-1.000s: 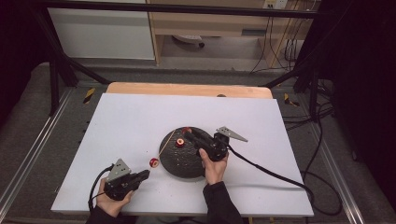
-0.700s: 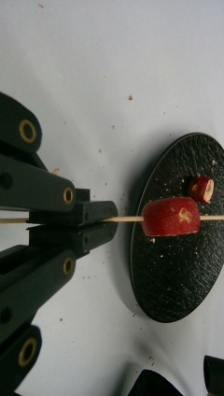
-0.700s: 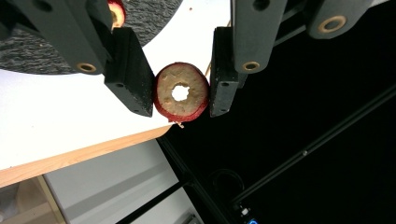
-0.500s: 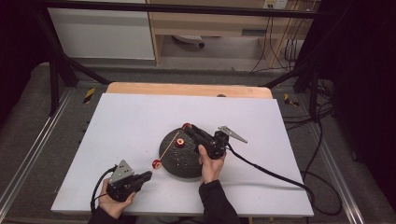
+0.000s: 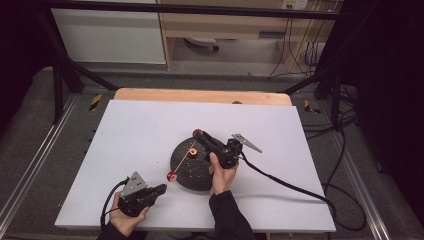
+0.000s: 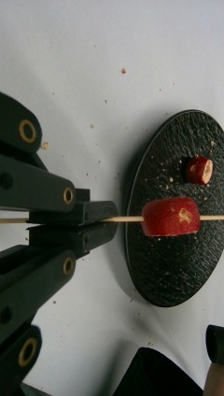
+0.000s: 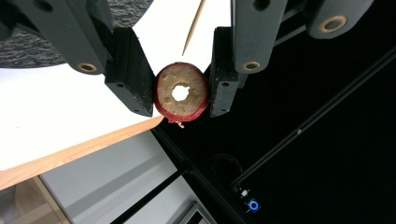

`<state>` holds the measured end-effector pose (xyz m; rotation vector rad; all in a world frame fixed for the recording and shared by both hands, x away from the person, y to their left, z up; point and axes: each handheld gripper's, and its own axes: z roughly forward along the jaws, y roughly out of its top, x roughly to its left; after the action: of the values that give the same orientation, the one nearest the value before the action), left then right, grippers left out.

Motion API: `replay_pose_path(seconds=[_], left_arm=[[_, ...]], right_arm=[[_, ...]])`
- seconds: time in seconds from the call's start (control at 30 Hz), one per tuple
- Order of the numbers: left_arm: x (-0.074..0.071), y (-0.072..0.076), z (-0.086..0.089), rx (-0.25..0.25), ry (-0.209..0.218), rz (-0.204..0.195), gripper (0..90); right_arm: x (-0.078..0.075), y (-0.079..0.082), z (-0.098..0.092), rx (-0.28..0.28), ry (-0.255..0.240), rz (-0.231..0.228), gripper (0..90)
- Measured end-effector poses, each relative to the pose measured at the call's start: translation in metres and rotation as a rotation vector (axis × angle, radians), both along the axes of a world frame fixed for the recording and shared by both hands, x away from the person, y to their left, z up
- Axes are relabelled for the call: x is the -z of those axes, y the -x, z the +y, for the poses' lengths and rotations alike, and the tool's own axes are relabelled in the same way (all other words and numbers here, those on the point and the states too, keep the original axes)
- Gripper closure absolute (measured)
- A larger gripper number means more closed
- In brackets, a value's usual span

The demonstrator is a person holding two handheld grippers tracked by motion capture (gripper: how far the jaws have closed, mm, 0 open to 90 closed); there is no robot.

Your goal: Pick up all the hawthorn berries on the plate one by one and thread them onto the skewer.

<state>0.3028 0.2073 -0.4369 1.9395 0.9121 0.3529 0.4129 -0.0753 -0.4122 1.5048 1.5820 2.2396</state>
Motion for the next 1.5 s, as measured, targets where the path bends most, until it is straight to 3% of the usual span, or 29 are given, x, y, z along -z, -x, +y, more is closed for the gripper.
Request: replay_pose_path(seconds=[0.9,1.5], left_arm=[[0.002,-0.001,-0.012,-0.045,0.056,0.033,88.5],[-0.002,-0.005,-0.018,-0.063,0.062,0.017,88.8]], right_arm=[[0.010,0.003,0.006,-0.010,-0.035,0.019,61.5],[0.016,0.009,0.008,-0.063,-0.031,0.062,61.9]])
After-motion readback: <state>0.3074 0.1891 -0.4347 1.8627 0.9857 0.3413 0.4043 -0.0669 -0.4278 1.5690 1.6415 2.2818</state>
